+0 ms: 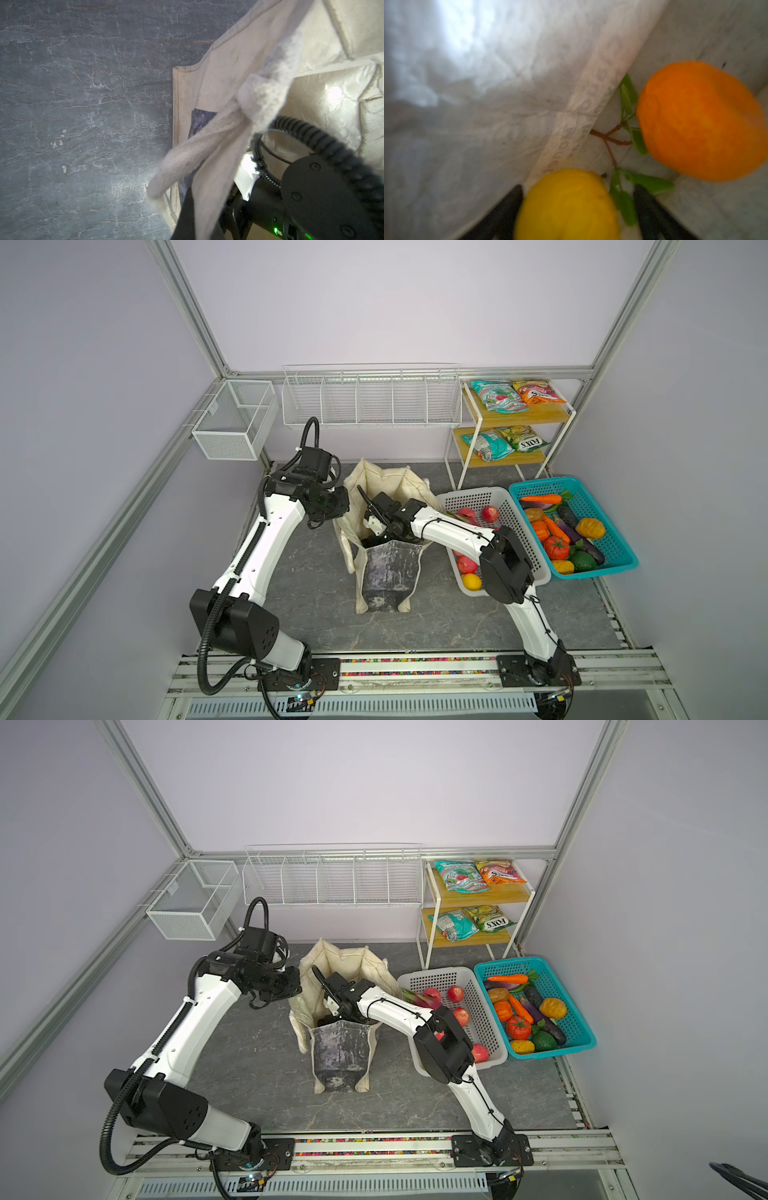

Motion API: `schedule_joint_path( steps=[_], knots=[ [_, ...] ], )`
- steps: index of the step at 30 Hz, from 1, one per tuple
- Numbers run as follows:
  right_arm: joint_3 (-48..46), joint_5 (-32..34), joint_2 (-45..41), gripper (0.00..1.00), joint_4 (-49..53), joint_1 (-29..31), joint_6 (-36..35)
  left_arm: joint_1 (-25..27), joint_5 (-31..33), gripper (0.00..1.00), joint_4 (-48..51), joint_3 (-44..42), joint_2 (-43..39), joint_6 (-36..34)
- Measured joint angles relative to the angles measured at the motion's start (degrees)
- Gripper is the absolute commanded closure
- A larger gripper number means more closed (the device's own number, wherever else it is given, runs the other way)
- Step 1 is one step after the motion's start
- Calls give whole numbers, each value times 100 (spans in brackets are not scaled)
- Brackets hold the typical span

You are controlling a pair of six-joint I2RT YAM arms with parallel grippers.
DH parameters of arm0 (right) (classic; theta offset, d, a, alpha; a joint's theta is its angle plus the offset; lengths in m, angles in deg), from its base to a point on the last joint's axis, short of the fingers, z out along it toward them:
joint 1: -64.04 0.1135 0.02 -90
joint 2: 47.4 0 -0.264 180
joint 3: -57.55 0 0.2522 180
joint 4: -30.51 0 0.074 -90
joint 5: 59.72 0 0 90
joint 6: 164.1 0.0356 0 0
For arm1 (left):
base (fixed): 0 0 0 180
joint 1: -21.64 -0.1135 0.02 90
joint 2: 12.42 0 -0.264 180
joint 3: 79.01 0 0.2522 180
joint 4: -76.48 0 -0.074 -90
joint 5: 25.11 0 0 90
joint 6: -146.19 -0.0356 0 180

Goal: Place the food into the grocery bag and tie it
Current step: 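Release the mango and withdraw the right gripper toward the baskets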

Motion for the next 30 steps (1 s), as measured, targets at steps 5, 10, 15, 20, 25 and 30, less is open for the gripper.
schedule_joint_path(
  steps=[5, 10, 15, 20, 25, 30],
  knots=[
    [234, 195, 0, 12, 122, 0, -216, 0, 0, 100, -2, 13, 59, 0],
    [837, 446, -57, 12, 382, -11, -476, 0, 0, 100, -2, 46, 66, 0],
    [1202, 756, -540, 12, 527, -44, -678, 0, 0, 100, 2, 55, 66, -2],
    [1298, 1311, -1471, 12, 529, -111, -907, 0, -2, 100, 0, 55, 68, -2],
    [1362, 2092, -2310, 12, 470, -343, -933, 0, -2, 100, 2, 52, 66, -4],
    [686, 2699, -3150, 12, 234, -1058, -498, 0, -2, 100, 4, 50, 66, -7]
  ],
)
